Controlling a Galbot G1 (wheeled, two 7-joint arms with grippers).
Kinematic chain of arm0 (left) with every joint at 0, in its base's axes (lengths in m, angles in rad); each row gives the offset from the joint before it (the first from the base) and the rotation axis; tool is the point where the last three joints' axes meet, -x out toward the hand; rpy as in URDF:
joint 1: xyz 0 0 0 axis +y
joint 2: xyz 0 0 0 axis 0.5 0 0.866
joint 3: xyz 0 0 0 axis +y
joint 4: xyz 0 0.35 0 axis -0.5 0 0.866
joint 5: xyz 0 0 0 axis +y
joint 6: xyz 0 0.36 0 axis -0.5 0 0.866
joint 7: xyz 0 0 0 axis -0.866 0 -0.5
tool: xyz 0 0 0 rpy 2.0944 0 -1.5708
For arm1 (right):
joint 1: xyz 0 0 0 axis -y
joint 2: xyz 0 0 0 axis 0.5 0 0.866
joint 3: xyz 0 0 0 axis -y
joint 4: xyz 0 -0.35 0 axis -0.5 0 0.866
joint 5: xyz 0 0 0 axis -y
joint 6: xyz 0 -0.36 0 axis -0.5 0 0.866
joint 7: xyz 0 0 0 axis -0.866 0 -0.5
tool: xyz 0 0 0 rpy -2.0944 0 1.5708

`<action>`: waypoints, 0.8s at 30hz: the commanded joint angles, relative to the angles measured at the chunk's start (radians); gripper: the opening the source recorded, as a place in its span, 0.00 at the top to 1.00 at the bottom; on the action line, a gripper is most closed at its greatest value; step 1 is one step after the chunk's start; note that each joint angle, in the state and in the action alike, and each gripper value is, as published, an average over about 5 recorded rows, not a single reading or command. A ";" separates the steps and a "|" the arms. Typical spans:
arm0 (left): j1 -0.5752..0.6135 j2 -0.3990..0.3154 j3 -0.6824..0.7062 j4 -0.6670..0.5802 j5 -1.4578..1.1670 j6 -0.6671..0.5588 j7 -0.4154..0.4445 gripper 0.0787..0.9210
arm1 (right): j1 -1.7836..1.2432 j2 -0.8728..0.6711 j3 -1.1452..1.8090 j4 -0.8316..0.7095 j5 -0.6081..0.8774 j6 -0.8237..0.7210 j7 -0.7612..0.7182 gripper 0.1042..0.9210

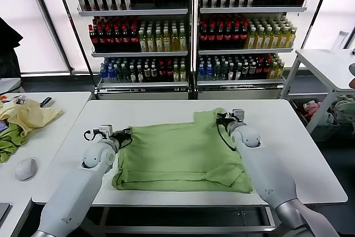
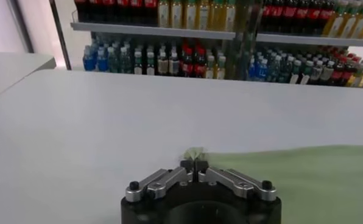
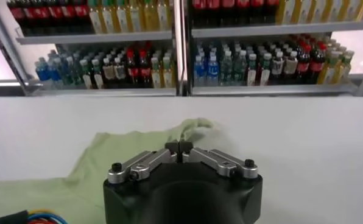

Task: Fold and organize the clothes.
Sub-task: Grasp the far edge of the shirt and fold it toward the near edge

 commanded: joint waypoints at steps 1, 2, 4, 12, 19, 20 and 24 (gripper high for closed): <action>0.133 0.069 -0.042 -0.277 -0.050 -0.020 -0.007 0.99 | -0.167 -0.068 0.048 0.287 0.001 0.004 0.009 0.99; 0.139 0.073 -0.047 -0.288 -0.055 -0.019 -0.008 0.99 | -0.188 -0.074 0.056 0.316 0.001 0.002 0.011 0.99; 0.150 0.084 -0.057 -0.306 -0.067 -0.018 -0.011 0.99 | -0.229 -0.086 0.072 0.379 0.000 -0.003 0.015 0.99; 0.223 0.126 -0.090 -0.393 -0.099 0.001 -0.016 0.99 | -0.395 -0.130 0.159 0.572 0.000 -0.017 0.026 0.99; 0.271 0.139 -0.102 -0.423 -0.093 0.020 -0.019 0.99 | -0.597 -0.154 0.255 0.712 -0.003 -0.023 0.027 0.99; 0.276 0.141 -0.102 -0.424 -0.091 0.022 -0.020 0.99 | -0.622 -0.155 0.268 0.725 -0.004 -0.023 0.027 0.99; 0.298 0.149 -0.102 -0.431 -0.078 0.032 -0.019 0.99 | -0.707 -0.150 0.312 0.769 -0.011 -0.019 0.026 0.99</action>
